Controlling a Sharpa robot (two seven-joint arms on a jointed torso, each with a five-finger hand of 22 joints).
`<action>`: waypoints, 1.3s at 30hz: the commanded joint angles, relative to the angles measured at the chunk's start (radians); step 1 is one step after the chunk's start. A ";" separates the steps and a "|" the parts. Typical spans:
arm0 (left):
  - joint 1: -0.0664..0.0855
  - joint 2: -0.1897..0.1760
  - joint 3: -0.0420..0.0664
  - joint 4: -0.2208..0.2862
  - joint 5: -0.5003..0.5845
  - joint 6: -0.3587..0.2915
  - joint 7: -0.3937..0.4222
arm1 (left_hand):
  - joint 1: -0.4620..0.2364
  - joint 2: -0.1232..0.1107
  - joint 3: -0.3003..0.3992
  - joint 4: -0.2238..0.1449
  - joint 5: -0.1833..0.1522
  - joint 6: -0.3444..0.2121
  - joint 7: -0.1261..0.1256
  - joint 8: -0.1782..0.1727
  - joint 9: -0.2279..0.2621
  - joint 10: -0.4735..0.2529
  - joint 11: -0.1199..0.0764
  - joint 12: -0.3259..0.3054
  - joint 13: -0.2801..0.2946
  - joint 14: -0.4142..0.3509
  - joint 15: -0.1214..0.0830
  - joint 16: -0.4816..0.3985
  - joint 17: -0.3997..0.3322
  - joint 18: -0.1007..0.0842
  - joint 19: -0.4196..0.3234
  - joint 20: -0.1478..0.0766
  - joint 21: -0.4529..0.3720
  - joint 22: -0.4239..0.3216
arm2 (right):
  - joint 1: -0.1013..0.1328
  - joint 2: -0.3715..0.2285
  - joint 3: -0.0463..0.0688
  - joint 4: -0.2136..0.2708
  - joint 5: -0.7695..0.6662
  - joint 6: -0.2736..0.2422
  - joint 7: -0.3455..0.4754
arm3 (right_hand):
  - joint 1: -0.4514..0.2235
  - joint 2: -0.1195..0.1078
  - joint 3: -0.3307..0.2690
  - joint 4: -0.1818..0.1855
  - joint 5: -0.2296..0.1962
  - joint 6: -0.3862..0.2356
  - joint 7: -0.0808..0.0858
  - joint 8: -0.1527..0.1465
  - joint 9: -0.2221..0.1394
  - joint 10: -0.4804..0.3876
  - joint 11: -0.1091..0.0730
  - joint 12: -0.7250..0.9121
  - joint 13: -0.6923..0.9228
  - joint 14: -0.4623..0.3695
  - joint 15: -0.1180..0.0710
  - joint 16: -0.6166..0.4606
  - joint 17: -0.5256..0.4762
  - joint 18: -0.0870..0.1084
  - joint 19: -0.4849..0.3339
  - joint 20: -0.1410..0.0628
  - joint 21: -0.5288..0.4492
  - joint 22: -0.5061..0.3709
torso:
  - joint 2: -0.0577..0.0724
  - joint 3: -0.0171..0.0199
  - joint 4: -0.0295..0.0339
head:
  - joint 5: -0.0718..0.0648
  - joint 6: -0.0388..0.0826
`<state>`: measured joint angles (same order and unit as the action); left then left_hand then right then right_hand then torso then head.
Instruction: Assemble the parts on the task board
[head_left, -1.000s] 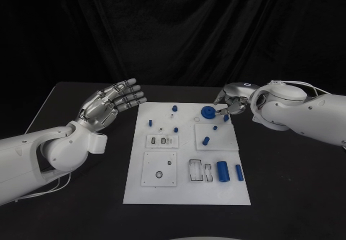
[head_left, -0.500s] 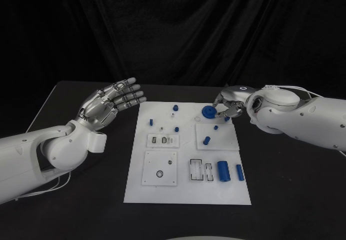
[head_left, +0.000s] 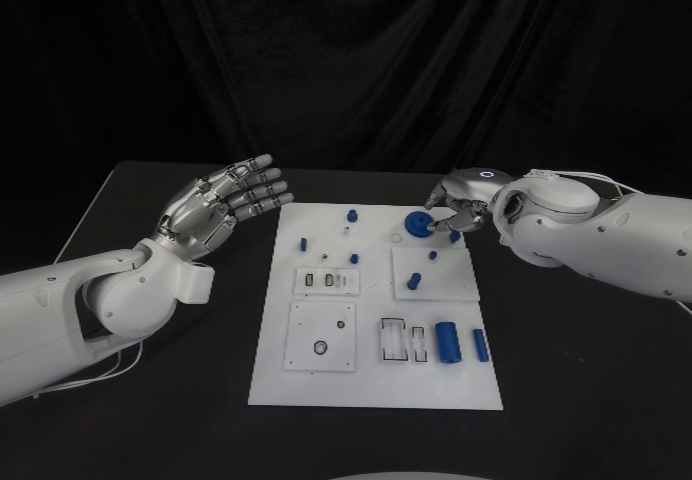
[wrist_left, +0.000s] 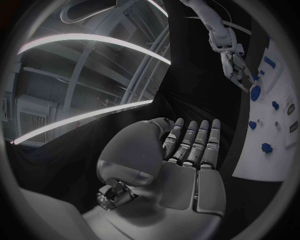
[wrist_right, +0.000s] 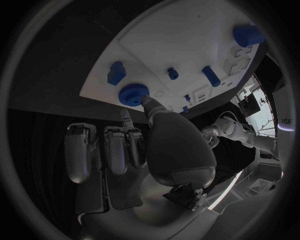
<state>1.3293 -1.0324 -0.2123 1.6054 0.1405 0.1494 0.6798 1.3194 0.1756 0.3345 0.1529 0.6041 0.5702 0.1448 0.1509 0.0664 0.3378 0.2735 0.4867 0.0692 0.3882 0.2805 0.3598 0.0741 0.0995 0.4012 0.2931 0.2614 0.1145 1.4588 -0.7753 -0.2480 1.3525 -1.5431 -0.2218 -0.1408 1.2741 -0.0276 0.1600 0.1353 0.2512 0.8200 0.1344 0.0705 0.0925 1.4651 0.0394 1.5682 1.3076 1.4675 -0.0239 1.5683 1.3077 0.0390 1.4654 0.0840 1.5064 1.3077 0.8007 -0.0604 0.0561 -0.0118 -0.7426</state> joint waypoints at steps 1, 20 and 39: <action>-0.001 0.004 0.001 0.000 0.005 0.019 0.039 | -0.008 -0.001 0.004 0.000 0.004 0.003 0.004 0.005 0.001 0.006 0.003 0.003 0.001 0.007 -0.001 0.006 0.001 -0.018 0.005 -0.002 0.004 0.000 | -0.003 0.005 0.001 -0.005 -0.012 -0.022 -0.002 | -0.019 -0.001 -0.001 0.011 -0.010 -0.003 0.007 0.001 -0.001 0.106 0.005 0.003 0.263 0.103 0.000 0.003 0.263 -0.005 0.024 0.002 -0.005 0.147 | 0.000 0.0005 0.0002 | -0.006 -0.002; -0.002 0.011 0.001 -0.009 0.005 0.030 0.031 | -0.009 -0.001 0.007 0.000 0.004 0.002 0.005 0.005 0.001 0.006 0.003 0.003 0.001 0.008 0.000 0.008 0.001 -0.019 0.006 -0.003 0.004 0.000 | -0.034 0.075 0.001 -0.076 -0.002 -0.003 0.015 | -0.041 0.006 -0.012 0.020 -0.052 0.018 0.008 0.013 0.005 0.106 0.012 0.003 0.263 0.103 0.006 0.003 0.263 -0.004 0.022 0.007 -0.010 0.145 | 0.001 0.0012 0.0000 | -0.007 -0.006; -0.004 0.013 0.001 -0.015 0.005 0.036 0.020 | -0.011 -0.001 0.008 0.000 0.004 -0.001 0.005 0.004 0.001 0.006 0.004 0.002 0.001 0.008 0.000 0.008 0.001 -0.019 0.006 -0.003 0.004 -0.001 | -0.044 0.072 0.001 -0.083 -0.001 0.024 0.026 | 0.062 -0.003 0.138 -0.108 0.253 0.095 0.011 0.044 0.054 0.106 0.024 0.003 0.263 0.099 0.016 -0.005 0.249 0.003 0.007 0.017 -0.028 0.127 | 0.000 0.0006 -0.0007 | -0.006 -0.007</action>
<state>1.3272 -1.0215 -0.2123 1.5891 0.1410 0.1683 0.6798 1.3194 0.1756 0.3344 0.1530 0.6041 0.5701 0.1447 0.1508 0.0661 0.3377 0.2734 0.4867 0.0692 0.3881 0.2805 0.3639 0.0738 0.0995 0.4012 0.2930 0.2613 0.1145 1.4247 -0.7003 -0.2415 1.2688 -1.5400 -0.2252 -0.1206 1.3099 -0.0484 0.2797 0.0382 0.5125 0.8740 0.1566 0.0886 0.0978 1.4683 0.0573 1.5681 1.3073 1.4639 -0.0131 1.5682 1.3075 0.0391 1.4686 0.0949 1.4831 1.3074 0.8014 -0.0595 0.0560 -0.0176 -0.7496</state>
